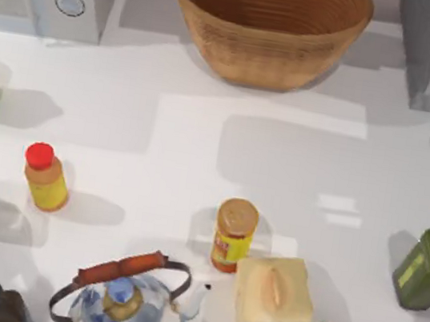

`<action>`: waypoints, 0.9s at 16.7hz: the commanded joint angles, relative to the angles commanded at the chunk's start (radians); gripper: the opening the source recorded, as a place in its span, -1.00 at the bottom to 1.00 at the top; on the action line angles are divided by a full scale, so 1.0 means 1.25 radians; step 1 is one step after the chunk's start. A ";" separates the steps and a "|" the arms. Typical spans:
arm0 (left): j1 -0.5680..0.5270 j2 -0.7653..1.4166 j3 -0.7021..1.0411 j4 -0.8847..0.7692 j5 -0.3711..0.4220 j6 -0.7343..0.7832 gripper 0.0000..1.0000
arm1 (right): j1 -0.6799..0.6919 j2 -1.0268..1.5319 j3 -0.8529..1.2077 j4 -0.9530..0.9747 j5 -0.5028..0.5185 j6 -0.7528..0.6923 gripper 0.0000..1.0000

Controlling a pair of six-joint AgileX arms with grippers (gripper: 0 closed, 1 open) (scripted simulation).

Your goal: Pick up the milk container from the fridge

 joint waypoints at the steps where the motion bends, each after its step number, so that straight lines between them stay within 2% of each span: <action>1: 0.000 0.000 0.000 0.000 0.000 0.000 1.00 | 0.008 -0.079 -0.035 -0.040 0.007 0.000 -1.00; 10: 0.000 0.000 0.000 0.000 0.000 0.000 1.00 | 0.093 -0.881 -0.396 -0.455 0.083 -0.002 -1.00; 15: 0.000 0.000 0.000 0.000 0.000 0.000 1.00 | 0.129 -1.135 -0.523 -0.605 0.115 -0.007 -1.00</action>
